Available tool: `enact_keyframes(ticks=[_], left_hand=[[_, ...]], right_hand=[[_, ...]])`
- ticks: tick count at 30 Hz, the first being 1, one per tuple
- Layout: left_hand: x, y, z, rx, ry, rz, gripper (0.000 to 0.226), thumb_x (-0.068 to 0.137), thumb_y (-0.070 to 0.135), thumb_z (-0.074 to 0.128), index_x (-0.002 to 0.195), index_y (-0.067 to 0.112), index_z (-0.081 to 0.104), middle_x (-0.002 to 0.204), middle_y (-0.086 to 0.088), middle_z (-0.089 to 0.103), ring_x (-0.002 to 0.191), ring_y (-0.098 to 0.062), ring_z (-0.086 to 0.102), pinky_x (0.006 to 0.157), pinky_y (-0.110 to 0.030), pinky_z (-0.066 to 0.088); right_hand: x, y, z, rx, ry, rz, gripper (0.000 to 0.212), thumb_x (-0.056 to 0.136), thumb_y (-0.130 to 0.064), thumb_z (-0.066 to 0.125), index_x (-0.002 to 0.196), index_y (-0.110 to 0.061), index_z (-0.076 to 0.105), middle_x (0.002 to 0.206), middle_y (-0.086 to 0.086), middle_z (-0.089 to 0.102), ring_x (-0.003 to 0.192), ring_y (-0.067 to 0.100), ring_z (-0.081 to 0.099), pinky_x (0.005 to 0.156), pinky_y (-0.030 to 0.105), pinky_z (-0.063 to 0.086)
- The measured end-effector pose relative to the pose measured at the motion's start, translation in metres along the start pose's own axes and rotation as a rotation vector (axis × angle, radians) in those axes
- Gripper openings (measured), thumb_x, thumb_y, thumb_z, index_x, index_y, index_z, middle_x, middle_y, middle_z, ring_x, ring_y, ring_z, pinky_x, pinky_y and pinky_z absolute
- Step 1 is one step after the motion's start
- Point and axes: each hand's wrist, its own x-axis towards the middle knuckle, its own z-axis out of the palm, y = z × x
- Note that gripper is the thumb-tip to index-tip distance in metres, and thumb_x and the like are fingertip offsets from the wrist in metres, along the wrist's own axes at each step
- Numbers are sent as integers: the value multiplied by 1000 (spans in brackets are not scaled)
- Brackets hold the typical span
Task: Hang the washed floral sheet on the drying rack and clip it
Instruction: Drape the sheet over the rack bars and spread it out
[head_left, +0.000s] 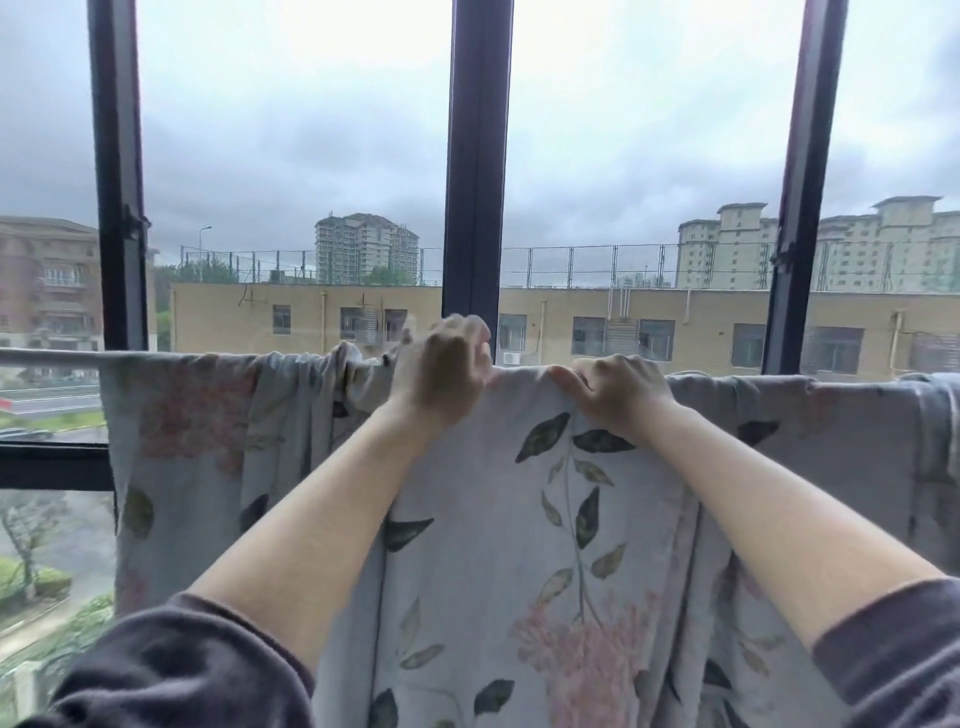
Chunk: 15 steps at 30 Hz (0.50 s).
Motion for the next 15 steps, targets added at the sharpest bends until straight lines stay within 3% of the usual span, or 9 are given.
enact_keyframes(ticks=[2, 4, 6, 9, 13, 15], left_hand=[[-6, 15, 13, 42, -135, 111, 23, 95, 41, 45, 98, 24, 61, 96, 5, 66, 85, -22, 60, 78, -35, 38], [-7, 14, 24, 68, -130, 130, 29, 92, 48, 43, 94, 25, 62, 91, 7, 68, 79, -23, 63, 69, -31, 43], [-4, 9, 27, -44, -124, 73, 18, 90, 33, 48, 87, 22, 63, 80, 4, 69, 73, -22, 64, 65, -34, 51], [4, 7, 23, -125, -124, 0, 16, 91, 16, 52, 77, 15, 61, 69, -3, 66, 64, -23, 60, 60, -32, 50], [14, -1, 6, -228, 78, -218, 20, 95, 11, 45, 89, 7, 64, 87, -17, 69, 84, -33, 63, 69, -31, 43], [21, -14, 0, -336, 195, -543, 27, 96, 11, 39, 105, 4, 64, 104, -18, 67, 100, -35, 61, 84, -34, 45]], right_hand=[[-2, 4, -2, 1, -9, 12, 57, 93, -63, 14, 68, -26, 48, 62, -4, 46, 70, 22, 52, 72, 36, 40], [-3, 10, -4, 14, -38, 18, 56, 93, -64, 15, 68, -25, 47, 65, -2, 48, 71, 23, 51, 69, 35, 38], [-4, 16, -3, 35, -67, 11, 54, 93, -64, 16, 67, -25, 43, 68, -1, 50, 73, 24, 54, 68, 35, 39], [-7, 22, -2, 61, -65, 13, 52, 93, -63, 17, 70, -25, 44, 71, 0, 54, 78, 25, 58, 66, 35, 38], [-11, 30, -2, 58, -33, 48, 50, 95, -60, 22, 104, -26, 59, 93, 9, 66, 92, 29, 61, 70, 35, 33], [-13, 35, -3, 83, -46, 71, 47, 95, -59, 24, 94, -24, 55, 93, 9, 65, 91, 29, 60, 70, 35, 34]])
